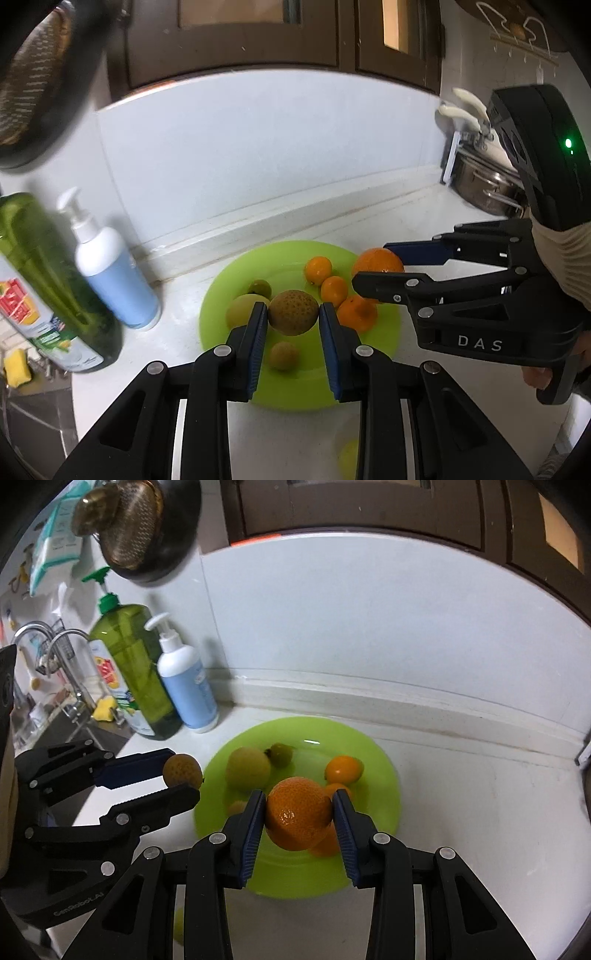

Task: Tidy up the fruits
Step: 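Carry the kiwi and orange over the green plate with both tools, then open both tools to release the kiwi and orange onto the plate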

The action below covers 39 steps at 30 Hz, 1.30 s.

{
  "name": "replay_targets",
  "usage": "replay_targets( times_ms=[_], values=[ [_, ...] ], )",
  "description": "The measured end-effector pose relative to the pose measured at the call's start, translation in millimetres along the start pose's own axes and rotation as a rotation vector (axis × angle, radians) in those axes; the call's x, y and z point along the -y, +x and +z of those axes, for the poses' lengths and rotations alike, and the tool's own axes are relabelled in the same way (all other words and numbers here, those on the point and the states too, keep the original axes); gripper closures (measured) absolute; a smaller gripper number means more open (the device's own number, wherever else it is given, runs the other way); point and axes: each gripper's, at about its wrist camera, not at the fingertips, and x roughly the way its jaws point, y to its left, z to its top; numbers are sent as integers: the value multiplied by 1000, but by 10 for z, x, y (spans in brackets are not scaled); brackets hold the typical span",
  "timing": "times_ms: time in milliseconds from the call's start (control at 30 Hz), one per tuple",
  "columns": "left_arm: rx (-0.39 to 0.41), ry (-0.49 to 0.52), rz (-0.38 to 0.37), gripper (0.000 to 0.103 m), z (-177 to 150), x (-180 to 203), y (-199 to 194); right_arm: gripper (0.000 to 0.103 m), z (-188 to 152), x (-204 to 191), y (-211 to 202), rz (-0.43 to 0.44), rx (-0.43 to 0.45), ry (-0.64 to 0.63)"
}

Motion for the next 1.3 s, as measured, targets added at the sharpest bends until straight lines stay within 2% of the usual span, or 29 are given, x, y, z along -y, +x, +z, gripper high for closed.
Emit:
replay_targets(
  times_ms=[233,600,733,1200,1300],
  values=[
    [-82,6,-52,74,34,33,423,65,6,223,220,-44,-48,14],
    [-198,-7,-72,74,65,66,804,65,-78,525,487,-60,-119,104],
    [-217,-9,-68,74,53,67,859,65,-100,596,585,-45,-146,143],
    [-252,-10,-64,74,91,156,1014,64,-104,635,715,-51,-170,149],
    [-245,-15,-63,69,92,136,988,59,-101,630,707,-46,-156,146]
  ],
)
